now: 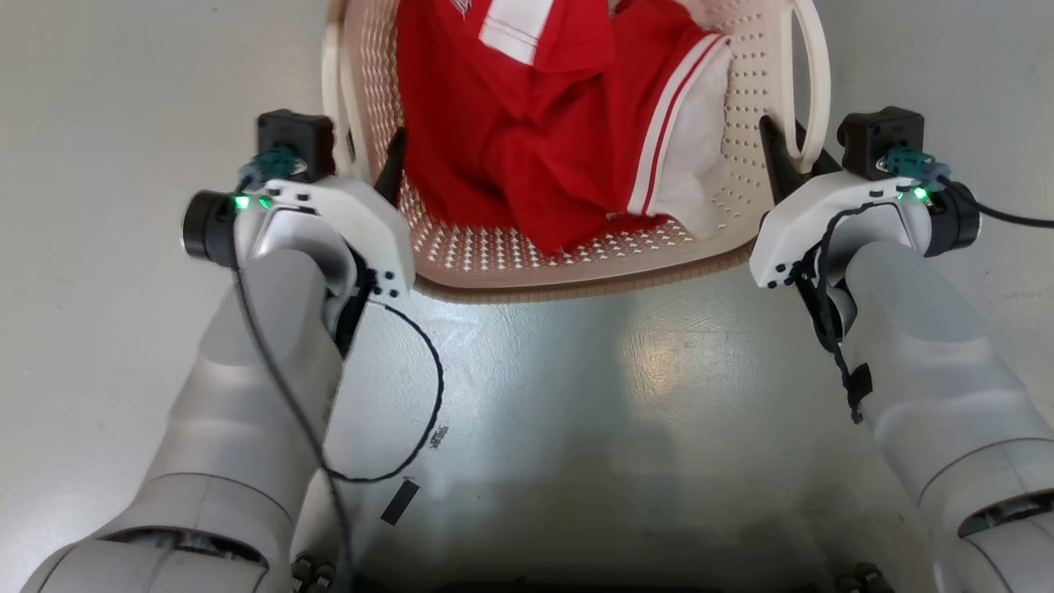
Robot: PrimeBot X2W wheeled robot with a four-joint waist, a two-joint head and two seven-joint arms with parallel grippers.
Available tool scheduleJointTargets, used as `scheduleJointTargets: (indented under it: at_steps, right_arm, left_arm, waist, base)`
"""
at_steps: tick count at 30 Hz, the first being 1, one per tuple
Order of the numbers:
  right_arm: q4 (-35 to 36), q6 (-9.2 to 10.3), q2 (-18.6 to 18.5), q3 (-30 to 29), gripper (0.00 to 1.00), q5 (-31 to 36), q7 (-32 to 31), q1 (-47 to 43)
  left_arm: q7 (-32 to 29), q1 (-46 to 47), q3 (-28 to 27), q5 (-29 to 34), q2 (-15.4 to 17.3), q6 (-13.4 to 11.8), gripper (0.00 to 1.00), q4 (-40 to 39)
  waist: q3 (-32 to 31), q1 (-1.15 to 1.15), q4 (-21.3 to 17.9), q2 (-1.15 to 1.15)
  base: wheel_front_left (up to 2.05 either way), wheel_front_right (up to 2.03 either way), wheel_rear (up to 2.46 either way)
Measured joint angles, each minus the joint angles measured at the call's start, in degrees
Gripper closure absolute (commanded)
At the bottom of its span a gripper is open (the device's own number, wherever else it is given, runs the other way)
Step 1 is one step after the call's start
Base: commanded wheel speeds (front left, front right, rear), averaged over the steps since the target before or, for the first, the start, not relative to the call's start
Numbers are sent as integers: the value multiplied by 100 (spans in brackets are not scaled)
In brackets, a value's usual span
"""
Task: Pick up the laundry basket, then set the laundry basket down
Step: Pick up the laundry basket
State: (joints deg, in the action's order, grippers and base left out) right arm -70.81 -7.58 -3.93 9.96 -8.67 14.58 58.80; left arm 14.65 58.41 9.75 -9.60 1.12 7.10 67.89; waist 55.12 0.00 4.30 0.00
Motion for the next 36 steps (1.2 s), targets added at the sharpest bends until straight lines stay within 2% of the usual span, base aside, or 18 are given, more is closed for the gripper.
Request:
scheduleJointTargets:
  at_steps: [3,20,36]
  right_arm:
    - [14,48,54,102,100,-152,0,-2]
    - [-34,54,47,575,100,-656,-181,-136]
    - [354,54,56,1574,100,-1691,-787,-913]
  left_arm:
    - [-8,-15,-21,-37,-56,-100,100,23]
    - [-2,-25,57,-43,2,-104,100,69]
    - [-11,-477,278,-33,146,-104,100,495]
  waist:
    - [-17,0,-11,0]
    - [-240,0,-145,0]
    - [-965,0,-469,0]
  base:
    - [0,0,0]
    - [0,0,0]
    - [0,0,0]
